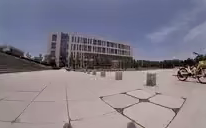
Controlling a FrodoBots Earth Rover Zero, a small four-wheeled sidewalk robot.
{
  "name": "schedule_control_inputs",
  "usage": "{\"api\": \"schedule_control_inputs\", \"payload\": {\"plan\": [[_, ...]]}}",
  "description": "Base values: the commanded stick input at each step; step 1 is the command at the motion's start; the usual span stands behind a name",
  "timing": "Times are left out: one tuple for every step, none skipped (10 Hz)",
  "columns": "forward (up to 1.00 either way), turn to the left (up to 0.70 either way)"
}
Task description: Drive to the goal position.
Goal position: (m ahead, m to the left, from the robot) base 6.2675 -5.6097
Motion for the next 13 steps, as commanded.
{"api": "schedule_control_inputs", "payload": {"plan": [[0.45,0.00],[0.45,0.00],[0.45,0.00],[0.45,0.00],[0.45,-0.20],[0.45,-0.27],[0.45,-0.27],[0.45,-0.27],[0.45,-0.27],[0.45,-0.27],[0.45,-0.27],[0.45,-0.27],[0.45,-0.27]]}}
